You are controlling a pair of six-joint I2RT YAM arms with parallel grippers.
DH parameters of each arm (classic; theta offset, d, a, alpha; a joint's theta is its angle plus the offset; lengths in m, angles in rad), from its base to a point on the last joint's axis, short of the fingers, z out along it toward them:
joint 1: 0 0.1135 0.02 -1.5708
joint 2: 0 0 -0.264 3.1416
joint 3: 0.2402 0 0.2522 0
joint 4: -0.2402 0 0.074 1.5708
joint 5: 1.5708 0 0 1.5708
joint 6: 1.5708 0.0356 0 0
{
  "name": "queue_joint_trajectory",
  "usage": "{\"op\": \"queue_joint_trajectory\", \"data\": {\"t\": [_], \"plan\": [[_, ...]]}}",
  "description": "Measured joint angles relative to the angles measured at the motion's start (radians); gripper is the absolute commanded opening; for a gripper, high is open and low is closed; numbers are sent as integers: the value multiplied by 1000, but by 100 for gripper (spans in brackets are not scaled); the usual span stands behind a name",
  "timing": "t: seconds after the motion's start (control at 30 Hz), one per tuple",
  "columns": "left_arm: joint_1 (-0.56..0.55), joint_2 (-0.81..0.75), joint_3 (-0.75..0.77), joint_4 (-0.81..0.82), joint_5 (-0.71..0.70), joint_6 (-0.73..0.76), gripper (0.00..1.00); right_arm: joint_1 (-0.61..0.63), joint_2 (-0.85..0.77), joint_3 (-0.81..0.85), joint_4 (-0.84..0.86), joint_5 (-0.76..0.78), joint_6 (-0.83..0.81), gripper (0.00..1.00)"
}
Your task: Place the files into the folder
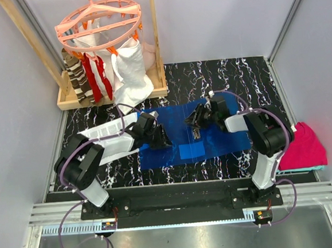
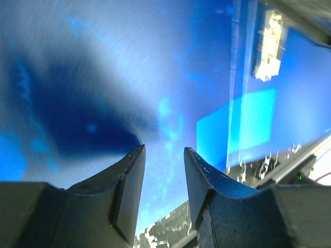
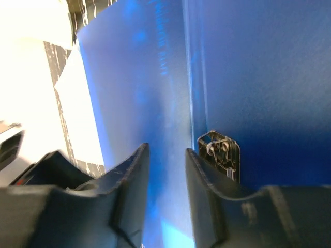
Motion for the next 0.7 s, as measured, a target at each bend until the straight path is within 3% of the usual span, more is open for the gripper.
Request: {"op": "queue_joint_trajectory", "data": {"t": [0.13,0.2,0.37,0.57,0.7], "plan": [[0,35,0,49,-20,-43,42,-42,-132,0,-144,0,-68,65],[0,39,0,67,-28,-53,42,-58,-213,0,-207,11,-103,69],[0,56,1,108,-40,-68,42,-146,-319,-40,-253,18,-136,68],[0,61,-3,153,-52,-101,41,-301,-182,-96,-278,-25,-76,63],[2,61,-48,214,-56,-132,42,-316,-133,-50,-277,-54,-56,62]]}}
